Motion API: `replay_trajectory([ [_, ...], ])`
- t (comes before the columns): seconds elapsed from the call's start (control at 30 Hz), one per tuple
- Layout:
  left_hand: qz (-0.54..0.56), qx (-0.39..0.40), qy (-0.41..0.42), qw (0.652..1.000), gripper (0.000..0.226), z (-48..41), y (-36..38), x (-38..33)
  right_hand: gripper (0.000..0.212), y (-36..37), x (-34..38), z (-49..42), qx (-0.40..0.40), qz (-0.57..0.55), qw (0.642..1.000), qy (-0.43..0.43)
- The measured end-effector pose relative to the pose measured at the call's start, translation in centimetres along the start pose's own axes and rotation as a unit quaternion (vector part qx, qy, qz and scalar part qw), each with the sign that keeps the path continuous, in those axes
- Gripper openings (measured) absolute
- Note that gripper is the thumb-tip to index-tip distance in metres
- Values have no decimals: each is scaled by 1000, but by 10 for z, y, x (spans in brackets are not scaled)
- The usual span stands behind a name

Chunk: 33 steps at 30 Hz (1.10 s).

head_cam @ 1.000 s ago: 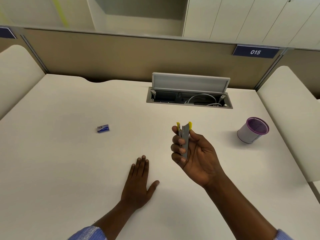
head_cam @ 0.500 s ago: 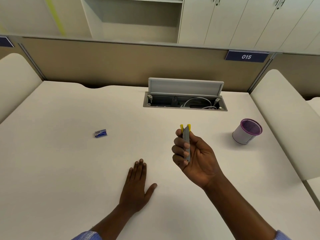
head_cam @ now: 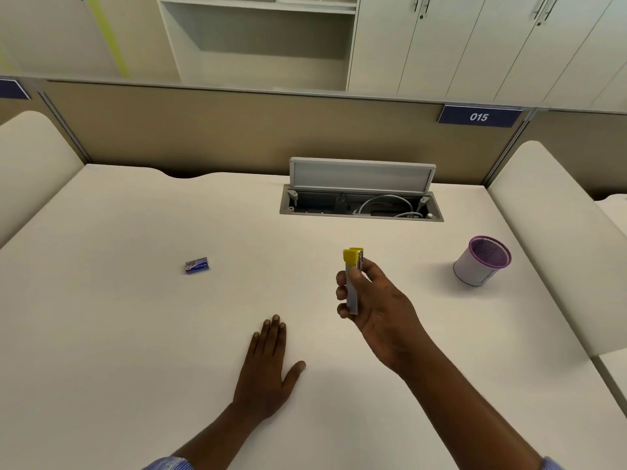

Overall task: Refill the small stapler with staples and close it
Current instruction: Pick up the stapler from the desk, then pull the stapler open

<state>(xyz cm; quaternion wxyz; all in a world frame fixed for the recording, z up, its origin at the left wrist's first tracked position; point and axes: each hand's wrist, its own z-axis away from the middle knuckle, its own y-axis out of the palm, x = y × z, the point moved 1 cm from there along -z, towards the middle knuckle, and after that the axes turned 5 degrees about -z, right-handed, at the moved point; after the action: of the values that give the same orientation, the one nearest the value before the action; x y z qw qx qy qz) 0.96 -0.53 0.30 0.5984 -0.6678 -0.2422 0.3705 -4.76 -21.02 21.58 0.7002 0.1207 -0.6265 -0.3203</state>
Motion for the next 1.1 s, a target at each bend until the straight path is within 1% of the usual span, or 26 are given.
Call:
replay_trajectory([
  [0.03, 1, 0, -1, 1000, 84, 0, -1, 0, 36, -1, -1, 0, -30, 88, 995, -32],
  [0.07, 2, 2, -1, 1000, 84, 0, -1, 0, 34, -2, -3, 0, -55, 186, 978, -73],
  [0.1, 3, 4, -1, 1000, 84, 0, -1, 0, 32, -3, -5, 1, -68, 274, 953, -114],
  [0.13, 4, 5, 0, 1000, 84, 0, -2, 0, 32, -5, -7, 2, -71, 338, 927, -148],
  [0.2, 5, 5, 0, 1000, 84, 0, -2, 0, 35, -8, -9, 4, -69, 397, 896, -190],
  [0.3, 8, 5, 0, 1000, 84, 0, -1, 0, 38, -10, -12, 5, -65, 417, 883, -206],
  [0.4, 6, 10, -2, 1000, 86, -1, -1, 0, 38, -13, -14, 4, -68, 410, 886, -205],
  [0.47, 15, 19, -11, 1000, 86, -1, -4, -2, 37, -14, -16, 4, -74, 394, 896, -194],
  [0.57, 79, 30, -52, 995, 83, -9, -19, -13, 35, -13, -19, 3, -94, 313, 935, -137],
  [0.63, 164, 17, -86, 983, 74, -21, -43, -28, 27, -12, -20, 2, -104, 242, 962, -80],
  [0.67, 208, -7, -96, 973, 66, -28, -59, -36, 24, -12, -21, 1, -106, 205, 972, -52],
  [0.73, 301, -84, -88, 946, 40, -44, -96, -54, 29, -12, -26, 0, -120, 137, 983, -1],
  [0.77, 347, -117, -78, 927, 26, -51, -114, -63, 33, -12, -28, -2, -132, 106, 985, 25],
  [0.8, 376, -135, -62, 915, 17, -57, -130, -72, 36, -12, -31, -3, -143, 76, 985, 52],
  [0.87, 393, -144, -28, 908, 19, -67, -155, -85, 38, -10, -36, -6, -155, 25, 983, 93],
  [0.93, 404, -133, -7, 905, 22, -73, -168, -92, 39, -9, -39, -10, -157, 5, 982, 109],
  [1.0, 410, -122, -2, 904, 22, -76, -172, -94, 39, -9, -39, -11, -165, 15, 980, 110],
  [1.1, 412, -111, 9, 904, 16, -77, -171, -93, 37, -11, -39, -11, -178, 48, 977, 108],
])
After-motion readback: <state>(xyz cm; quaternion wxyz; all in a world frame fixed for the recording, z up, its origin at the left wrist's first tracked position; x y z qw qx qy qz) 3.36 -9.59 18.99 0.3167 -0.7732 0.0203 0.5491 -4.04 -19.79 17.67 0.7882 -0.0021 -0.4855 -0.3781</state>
